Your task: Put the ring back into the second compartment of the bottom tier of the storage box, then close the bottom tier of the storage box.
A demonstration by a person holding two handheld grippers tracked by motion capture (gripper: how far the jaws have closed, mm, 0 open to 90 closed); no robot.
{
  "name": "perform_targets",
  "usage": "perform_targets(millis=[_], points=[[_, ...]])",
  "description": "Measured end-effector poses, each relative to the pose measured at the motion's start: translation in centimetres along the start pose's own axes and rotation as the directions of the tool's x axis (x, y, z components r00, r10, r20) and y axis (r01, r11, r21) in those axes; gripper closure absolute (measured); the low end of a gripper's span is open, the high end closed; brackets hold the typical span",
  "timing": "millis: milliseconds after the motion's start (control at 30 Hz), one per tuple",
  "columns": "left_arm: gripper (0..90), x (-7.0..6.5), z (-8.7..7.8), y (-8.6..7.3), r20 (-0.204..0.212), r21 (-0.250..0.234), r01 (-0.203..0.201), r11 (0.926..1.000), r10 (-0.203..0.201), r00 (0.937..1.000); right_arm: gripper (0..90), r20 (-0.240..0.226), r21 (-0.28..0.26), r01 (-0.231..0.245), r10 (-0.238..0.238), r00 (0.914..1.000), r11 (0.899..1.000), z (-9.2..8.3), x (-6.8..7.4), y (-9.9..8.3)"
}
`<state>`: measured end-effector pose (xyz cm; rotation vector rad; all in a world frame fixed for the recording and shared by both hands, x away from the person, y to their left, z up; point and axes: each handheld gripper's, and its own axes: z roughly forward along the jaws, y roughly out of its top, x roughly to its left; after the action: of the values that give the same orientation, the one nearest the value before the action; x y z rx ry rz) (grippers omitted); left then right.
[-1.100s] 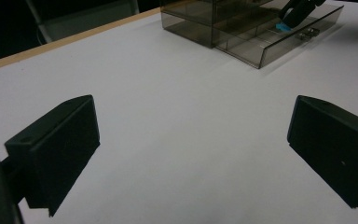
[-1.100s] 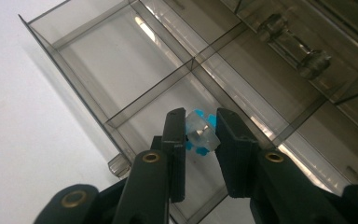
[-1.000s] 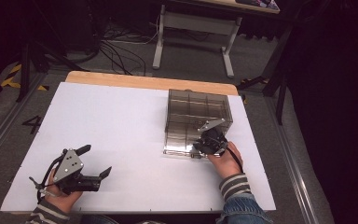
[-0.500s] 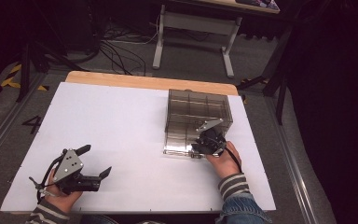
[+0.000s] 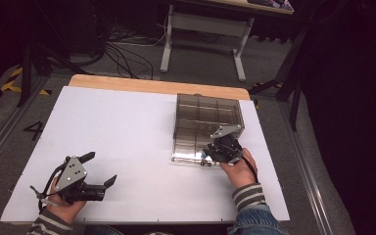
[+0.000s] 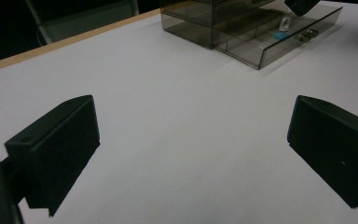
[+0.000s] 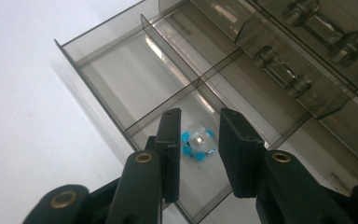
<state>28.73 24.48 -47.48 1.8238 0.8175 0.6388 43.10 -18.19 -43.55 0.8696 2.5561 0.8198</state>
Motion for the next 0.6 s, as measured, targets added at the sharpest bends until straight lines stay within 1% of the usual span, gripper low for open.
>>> perform_targets(millis=[400,533,600], points=[[2.9,0.0,0.0,0.0,-0.004,-0.003,-0.005,1.0000,0.005,1.0000,72.1,0.000,-0.007,0.019,-0.019,0.9998,1.000,-1.5,0.6,-0.2],[2.9,0.0,0.0,0.0,0.000,-0.002,-0.004,1.0000,0.004,1.0000,74.1,-0.003,-0.002,0.020,-0.020,0.9998,1.000,-1.9,0.7,-0.4],[2.9,0.0,0.0,0.0,0.001,-0.003,-0.004,1.0000,0.004,1.0000,77.3,-0.005,0.002,0.018,-0.018,0.9998,1.000,-2.1,0.8,-0.5]])
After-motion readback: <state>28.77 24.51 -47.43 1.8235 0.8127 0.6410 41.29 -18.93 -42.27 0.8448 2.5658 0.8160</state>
